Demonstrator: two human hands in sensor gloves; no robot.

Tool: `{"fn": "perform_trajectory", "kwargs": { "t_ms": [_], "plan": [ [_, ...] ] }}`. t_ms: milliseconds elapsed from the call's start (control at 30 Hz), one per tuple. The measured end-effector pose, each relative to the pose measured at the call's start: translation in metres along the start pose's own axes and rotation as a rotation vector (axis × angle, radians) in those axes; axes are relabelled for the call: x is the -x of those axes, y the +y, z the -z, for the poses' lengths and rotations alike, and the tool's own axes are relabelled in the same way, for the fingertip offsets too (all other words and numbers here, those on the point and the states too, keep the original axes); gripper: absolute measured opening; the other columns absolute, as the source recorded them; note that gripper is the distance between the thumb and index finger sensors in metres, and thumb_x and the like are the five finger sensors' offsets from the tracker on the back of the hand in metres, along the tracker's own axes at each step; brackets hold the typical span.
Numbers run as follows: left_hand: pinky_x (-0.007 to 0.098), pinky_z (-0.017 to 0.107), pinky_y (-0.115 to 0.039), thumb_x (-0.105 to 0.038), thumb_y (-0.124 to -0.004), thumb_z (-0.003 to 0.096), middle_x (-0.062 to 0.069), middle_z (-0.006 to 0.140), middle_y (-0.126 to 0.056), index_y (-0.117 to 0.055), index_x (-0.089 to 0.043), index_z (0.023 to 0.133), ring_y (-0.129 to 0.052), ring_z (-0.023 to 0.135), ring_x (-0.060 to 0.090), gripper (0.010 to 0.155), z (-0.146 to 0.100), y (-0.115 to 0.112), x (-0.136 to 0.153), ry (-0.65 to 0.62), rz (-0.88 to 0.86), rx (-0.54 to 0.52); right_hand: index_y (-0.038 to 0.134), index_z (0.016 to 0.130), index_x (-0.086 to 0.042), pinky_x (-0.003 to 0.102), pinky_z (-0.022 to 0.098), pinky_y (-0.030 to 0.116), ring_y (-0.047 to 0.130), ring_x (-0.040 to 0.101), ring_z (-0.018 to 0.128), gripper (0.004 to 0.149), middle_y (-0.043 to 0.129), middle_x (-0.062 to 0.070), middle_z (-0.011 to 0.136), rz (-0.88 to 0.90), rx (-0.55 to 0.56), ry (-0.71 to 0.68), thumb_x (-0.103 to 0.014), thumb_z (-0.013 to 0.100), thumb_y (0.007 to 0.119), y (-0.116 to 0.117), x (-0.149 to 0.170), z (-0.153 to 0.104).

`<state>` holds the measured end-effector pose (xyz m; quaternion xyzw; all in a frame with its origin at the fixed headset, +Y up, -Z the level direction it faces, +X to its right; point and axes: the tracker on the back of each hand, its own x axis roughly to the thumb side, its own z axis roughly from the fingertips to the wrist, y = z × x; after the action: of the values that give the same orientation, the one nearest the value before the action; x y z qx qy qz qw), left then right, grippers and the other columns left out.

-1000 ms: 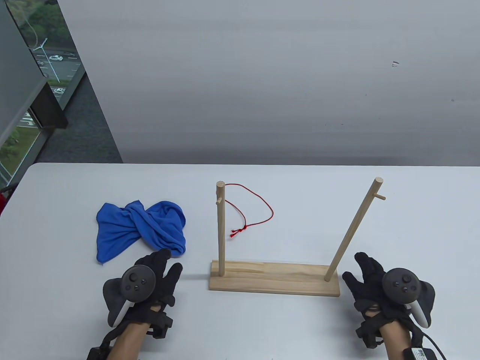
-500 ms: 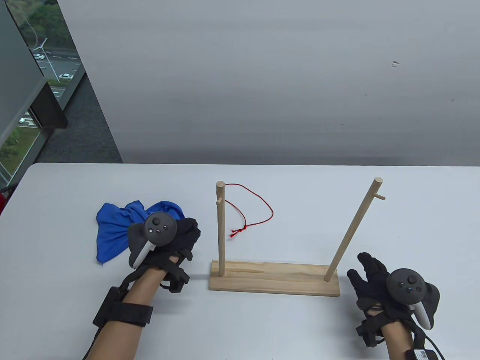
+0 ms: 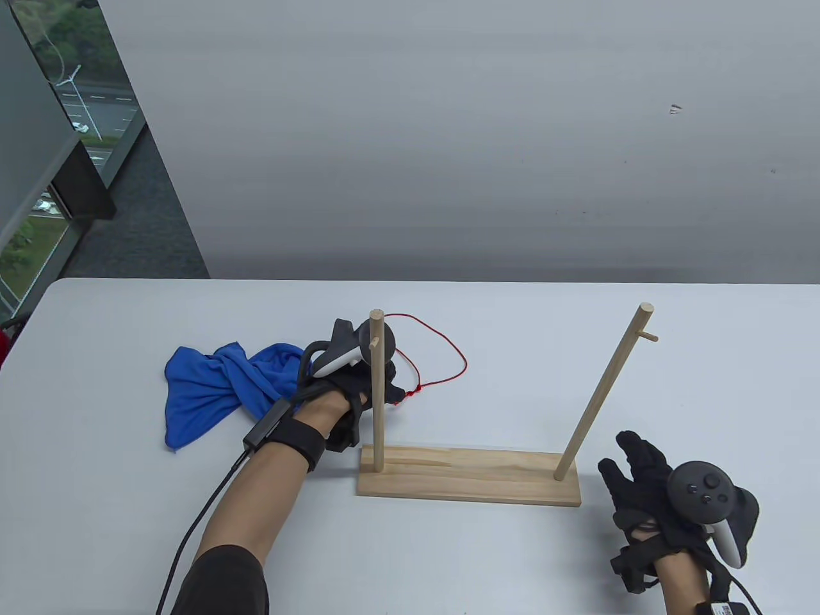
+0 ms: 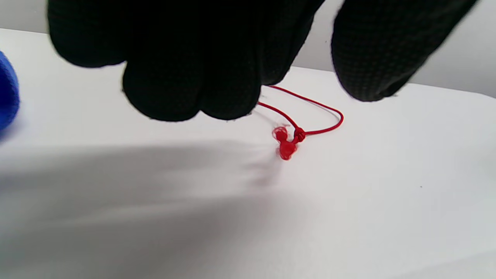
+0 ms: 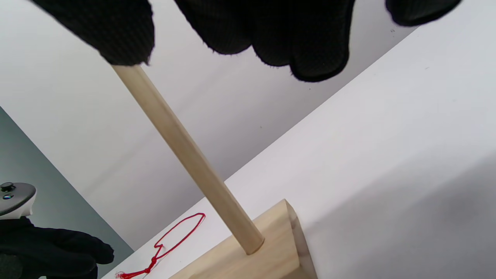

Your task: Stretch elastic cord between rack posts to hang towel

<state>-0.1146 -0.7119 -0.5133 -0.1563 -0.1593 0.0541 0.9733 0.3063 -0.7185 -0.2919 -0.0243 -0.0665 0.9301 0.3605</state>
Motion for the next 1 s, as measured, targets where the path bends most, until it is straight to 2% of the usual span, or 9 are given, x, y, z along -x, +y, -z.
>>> {"fn": "perform_trajectory", "kwargs": {
  "t_ms": [200,333,600,1000],
  "plan": [
    [0.047,0.038,-0.086,-0.064,-0.091,0.032,-0.001,0.056,-0.107,-0.09,-0.021,0.082,-0.107,0.04,0.03,0.066,0.023,-0.012,-0.005,0.002,0.171,0.058,0.05,0.1,-0.009,0.075,0.058,0.046,0.069,0.046,0.087,0.07,0.052,0.025,0.1,-0.003,0.001,0.006,-0.05,0.047,0.07,0.0,0.001,0.0],
    [0.047,0.036,-0.086,-0.065,-0.089,0.0314,-0.002,0.052,-0.107,-0.091,-0.02,0.08,-0.107,0.037,0.028,0.066,0.03,-0.025,-0.002,0.012,0.22,0.085,0.051,0.1,-0.009,0.075,0.058,0.047,0.069,0.046,0.087,0.07,0.053,0.025,0.099,-0.006,-0.005,0.019,-0.05,0.047,0.07,0.001,0.003,0.001],
    [0.047,0.034,-0.088,-0.058,-0.091,0.0335,-0.004,0.044,-0.108,-0.094,-0.02,0.073,-0.108,0.033,0.027,0.055,0.036,-0.034,0.005,-0.016,0.181,0.067,0.051,0.1,-0.009,0.074,0.058,0.047,0.069,0.046,0.087,0.07,0.053,0.025,0.099,-0.017,-0.011,0.025,-0.05,0.047,0.07,0.003,0.002,0.001],
    [0.046,0.035,-0.088,-0.046,-0.09,0.0373,-0.006,0.039,-0.105,-0.093,-0.018,0.069,-0.108,0.03,0.024,0.042,0.039,-0.044,0.001,-0.052,0.233,0.031,0.051,0.1,-0.008,0.074,0.058,0.048,0.069,0.047,0.087,0.069,0.053,0.025,0.099,-0.025,-0.011,0.034,-0.05,0.047,0.07,0.003,0.004,0.001]
  ]
}}
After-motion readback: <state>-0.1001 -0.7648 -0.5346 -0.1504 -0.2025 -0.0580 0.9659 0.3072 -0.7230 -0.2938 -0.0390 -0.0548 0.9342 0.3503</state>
